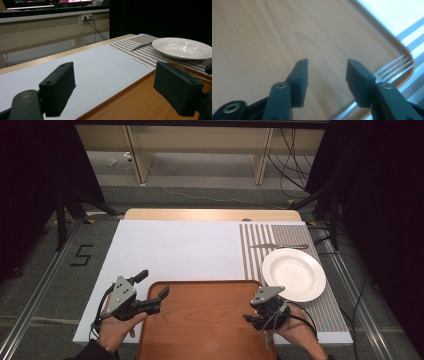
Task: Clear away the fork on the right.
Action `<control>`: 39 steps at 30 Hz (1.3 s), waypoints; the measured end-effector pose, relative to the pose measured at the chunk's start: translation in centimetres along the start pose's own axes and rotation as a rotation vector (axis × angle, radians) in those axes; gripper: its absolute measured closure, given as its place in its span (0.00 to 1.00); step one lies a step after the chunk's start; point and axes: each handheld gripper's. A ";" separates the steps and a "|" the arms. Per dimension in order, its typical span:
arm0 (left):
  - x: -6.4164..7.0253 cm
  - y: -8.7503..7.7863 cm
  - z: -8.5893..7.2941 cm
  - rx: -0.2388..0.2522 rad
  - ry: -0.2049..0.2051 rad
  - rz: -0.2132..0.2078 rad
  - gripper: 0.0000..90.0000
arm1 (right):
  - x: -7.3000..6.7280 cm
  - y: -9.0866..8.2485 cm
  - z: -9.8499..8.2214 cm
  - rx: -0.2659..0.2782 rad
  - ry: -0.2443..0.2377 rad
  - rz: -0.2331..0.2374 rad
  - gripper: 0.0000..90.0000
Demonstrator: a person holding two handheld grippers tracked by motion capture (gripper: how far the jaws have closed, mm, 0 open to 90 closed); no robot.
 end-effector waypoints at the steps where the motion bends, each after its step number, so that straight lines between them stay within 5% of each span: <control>1: 0.0 0.0 0.0 0.000 0.000 0.000 0.19 | 0.0 -0.2 0.1 0.029 0.006 0.003 0.55; 5: 0.0 0.0 0.0 -0.003 0.000 0.001 0.19 | 0.1 -0.6 0.2 0.099 0.038 0.001 0.49; 24: 0.0 0.1 -0.1 -0.011 0.001 -0.010 0.19 | -0.1 -1.9 0.9 0.272 0.127 -0.019 0.37; 39: 0.1 0.1 -0.1 -0.022 0.000 -0.026 0.18 | 0.1 -2.8 0.7 0.388 0.156 -0.044 0.30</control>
Point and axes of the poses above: each handheld gripper's, and its own axes: y roughly forward along the jaws, z roughly out of its top, x roughly to its right, and after that the axes turned 3 degrees about x, right-handed
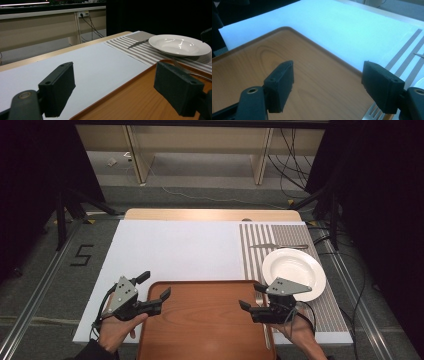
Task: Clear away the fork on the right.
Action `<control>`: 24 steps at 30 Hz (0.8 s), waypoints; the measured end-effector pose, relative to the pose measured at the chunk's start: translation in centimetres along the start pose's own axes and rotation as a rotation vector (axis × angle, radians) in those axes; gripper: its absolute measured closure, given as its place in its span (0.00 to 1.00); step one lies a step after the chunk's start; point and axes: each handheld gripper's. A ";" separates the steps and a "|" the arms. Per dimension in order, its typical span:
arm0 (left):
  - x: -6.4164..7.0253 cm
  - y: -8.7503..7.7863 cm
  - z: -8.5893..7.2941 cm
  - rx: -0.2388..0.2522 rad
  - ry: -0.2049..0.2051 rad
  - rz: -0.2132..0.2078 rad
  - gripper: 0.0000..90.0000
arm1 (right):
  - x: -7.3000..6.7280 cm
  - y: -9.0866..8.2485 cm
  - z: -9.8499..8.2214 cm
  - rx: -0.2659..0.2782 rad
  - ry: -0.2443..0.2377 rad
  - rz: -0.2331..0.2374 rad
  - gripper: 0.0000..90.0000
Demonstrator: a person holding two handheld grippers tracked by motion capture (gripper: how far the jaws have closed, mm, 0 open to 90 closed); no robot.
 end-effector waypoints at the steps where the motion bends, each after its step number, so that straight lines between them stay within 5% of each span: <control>1: 0.0 0.0 0.0 0.000 0.000 0.000 0.18 | 0.0 -0.1 0.0 0.009 0.001 -0.004 0.30; 24: 0.0 0.0 0.0 0.001 -0.001 -0.010 0.18 | 0.7 -1.3 -0.5 0.141 0.022 -0.082 0.23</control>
Point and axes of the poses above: each handheld gripper's, and its own axes: y roughly forward along the jaws, z roughly out of its top, x roughly to its right, and after that the axes turned 3 degrees about x, right-handed
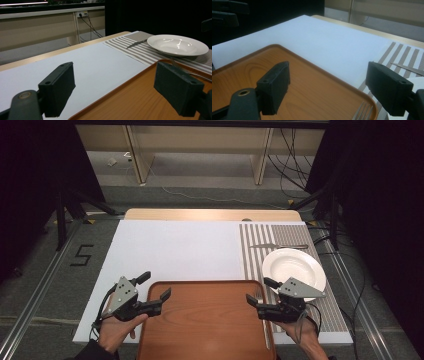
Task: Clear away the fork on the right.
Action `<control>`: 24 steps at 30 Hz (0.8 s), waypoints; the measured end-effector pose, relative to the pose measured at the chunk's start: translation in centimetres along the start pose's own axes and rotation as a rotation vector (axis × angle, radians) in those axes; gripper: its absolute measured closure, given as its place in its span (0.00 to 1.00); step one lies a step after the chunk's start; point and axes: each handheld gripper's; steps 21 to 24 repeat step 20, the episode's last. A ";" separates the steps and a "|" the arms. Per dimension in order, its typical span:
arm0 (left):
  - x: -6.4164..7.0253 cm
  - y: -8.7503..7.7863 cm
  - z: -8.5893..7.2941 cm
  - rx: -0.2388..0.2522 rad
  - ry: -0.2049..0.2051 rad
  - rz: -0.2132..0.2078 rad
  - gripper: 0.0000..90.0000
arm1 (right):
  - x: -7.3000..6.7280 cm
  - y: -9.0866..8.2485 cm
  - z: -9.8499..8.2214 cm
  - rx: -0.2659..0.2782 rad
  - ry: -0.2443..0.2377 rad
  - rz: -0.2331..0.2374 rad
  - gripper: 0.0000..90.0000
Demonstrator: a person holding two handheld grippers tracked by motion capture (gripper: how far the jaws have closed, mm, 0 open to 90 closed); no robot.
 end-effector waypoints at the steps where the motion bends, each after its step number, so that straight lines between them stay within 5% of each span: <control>1: 0.0 0.0 0.0 0.000 0.000 0.000 0.18 | 0.0 0.0 0.0 0.002 0.001 0.001 0.22; 24: 0.0 0.0 0.0 0.002 0.000 0.004 0.18 | -0.3 0.4 -0.1 -0.019 -0.023 0.010 0.22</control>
Point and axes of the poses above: each handheld gripper's, and its own axes: y roughly forward along the jaws, z roughly out of its top, x roughly to its right, and after that the axes turned 3 degrees about x, right-handed
